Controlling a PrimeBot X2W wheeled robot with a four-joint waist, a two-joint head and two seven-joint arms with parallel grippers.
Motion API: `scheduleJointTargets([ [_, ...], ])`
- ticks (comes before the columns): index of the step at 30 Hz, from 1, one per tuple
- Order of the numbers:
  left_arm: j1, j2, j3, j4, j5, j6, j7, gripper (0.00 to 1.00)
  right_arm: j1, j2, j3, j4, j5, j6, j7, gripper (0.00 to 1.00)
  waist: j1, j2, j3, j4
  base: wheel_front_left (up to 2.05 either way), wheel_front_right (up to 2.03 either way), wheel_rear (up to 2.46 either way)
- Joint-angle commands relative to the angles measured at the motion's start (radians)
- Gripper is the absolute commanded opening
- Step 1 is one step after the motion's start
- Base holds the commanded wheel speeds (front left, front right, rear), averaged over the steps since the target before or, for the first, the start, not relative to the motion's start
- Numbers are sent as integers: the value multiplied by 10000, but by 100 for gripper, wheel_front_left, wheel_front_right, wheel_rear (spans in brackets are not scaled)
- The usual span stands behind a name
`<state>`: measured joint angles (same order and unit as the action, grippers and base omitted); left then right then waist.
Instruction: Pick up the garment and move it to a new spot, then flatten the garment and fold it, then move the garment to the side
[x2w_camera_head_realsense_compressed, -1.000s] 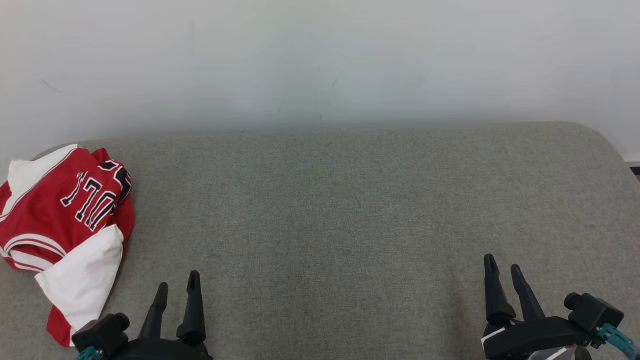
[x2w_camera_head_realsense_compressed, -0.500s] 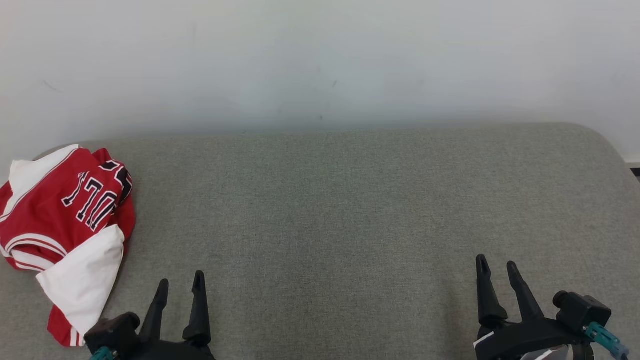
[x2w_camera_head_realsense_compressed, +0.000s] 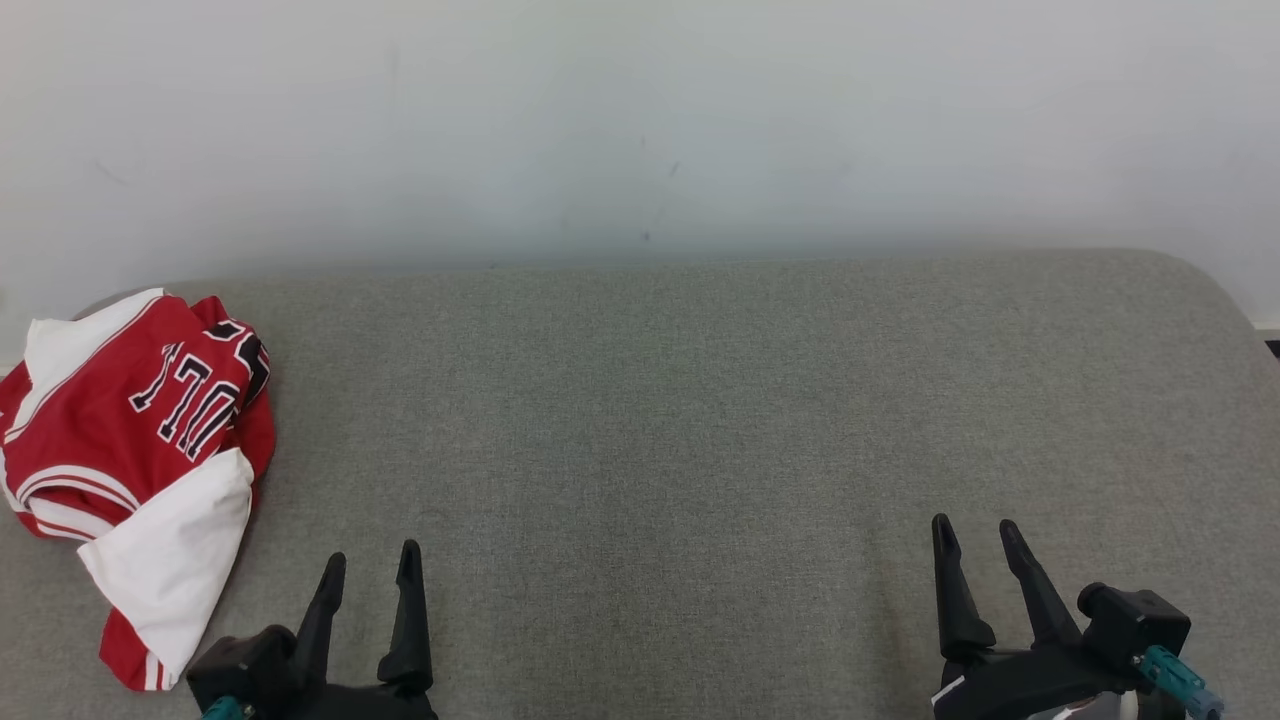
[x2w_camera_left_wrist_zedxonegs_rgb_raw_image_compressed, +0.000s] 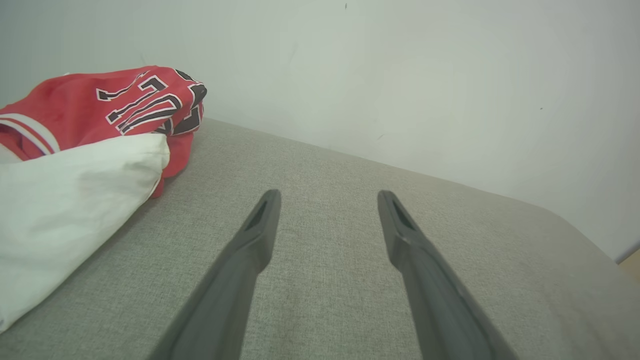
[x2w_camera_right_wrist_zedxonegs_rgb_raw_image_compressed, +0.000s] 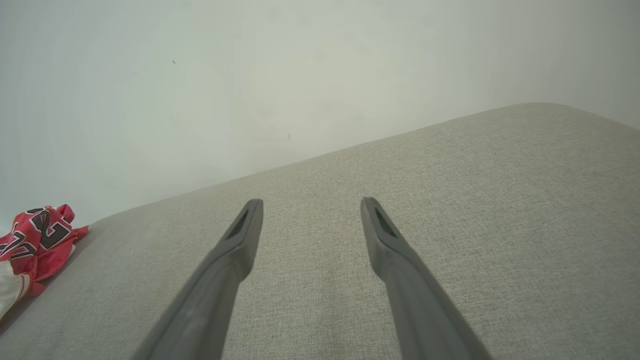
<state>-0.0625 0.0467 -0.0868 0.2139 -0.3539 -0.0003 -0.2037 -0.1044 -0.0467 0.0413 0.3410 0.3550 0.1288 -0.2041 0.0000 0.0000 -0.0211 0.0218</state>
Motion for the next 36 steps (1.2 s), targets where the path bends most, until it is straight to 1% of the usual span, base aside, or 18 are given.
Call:
scheduleJointTargets([
  [1,-1,51,1,-24,27,-28,-121,100,-143,-46,46,25,-292,28,-101,100,0,0,-3,5,0,0,0],
  [4,-27,52,-15,50,167,-47,-171,100,-162,-48,71,113,-523,28,-167,100,0,0,-8,8,0,0,0],
  [26,-36,59,-102,384,1372,193,-578,100,-187,-51,222,446,-2131,33,-569,100,0,0,-30,-25,0,0,0],
  [30,-43,59,-125,440,1468,218,-635,100,-176,-52,250,468,-2290,34,-627,100,0,0,-39,-21,0,0,0],
  [36,-55,60,-81,520,1241,215,-622,100,-178,-51,225,477,-2235,34,-616,100,0,0,-50,-35,0,0,0],
])
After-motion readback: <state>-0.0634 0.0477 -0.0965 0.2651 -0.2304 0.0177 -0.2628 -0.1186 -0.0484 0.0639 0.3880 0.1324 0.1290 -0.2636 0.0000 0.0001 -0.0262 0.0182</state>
